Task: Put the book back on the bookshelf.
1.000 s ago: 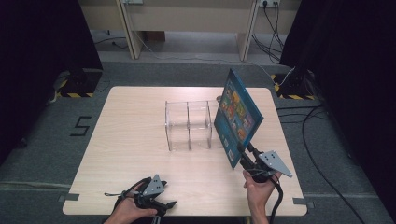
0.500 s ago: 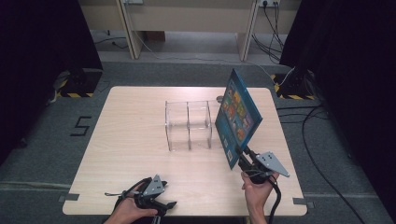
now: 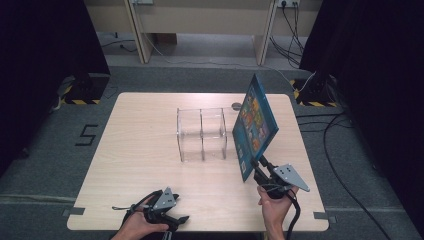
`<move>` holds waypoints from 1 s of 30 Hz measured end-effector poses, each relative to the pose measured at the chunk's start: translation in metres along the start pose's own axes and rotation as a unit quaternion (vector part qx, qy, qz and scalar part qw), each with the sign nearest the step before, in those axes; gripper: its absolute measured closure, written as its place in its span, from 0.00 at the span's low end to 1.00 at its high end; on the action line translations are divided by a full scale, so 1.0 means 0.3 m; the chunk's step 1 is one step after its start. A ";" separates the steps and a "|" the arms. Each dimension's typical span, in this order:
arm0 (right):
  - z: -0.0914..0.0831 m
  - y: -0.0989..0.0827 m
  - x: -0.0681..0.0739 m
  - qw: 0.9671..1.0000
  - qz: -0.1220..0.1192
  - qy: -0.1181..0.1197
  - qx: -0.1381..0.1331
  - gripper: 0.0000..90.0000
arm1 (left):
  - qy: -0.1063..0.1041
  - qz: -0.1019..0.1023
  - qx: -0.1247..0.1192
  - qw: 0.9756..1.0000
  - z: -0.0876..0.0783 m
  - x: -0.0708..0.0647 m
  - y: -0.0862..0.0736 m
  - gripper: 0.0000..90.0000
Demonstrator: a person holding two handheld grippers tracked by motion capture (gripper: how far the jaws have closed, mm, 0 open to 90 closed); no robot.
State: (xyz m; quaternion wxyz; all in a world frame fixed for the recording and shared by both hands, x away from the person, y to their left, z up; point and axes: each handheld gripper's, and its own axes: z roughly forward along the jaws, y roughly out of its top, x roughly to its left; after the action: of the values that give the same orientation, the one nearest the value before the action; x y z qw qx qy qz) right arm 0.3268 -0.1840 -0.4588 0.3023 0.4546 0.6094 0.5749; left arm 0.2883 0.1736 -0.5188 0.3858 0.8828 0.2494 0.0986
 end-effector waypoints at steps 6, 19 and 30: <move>-0.018 0.001 -0.008 1.000 0.000 -0.003 -0.001 0.65 | 0.000 0.000 0.000 1.000 0.001 0.001 0.000 0.20; -0.055 -0.006 -0.014 1.000 -0.015 0.015 0.013 0.47 | 0.001 0.000 0.000 1.000 0.001 0.002 -0.001 0.19; -0.087 -0.018 -0.030 0.999 -0.019 0.015 0.024 0.42 | 0.001 0.000 0.000 1.000 0.001 0.002 -0.001 0.19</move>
State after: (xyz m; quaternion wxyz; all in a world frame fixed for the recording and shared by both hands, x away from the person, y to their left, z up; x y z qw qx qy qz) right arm 0.3060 -0.2030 -0.4614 0.2929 0.4415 0.6363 0.5608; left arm 0.2887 0.1738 -0.5192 0.3854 0.8828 0.2497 0.0990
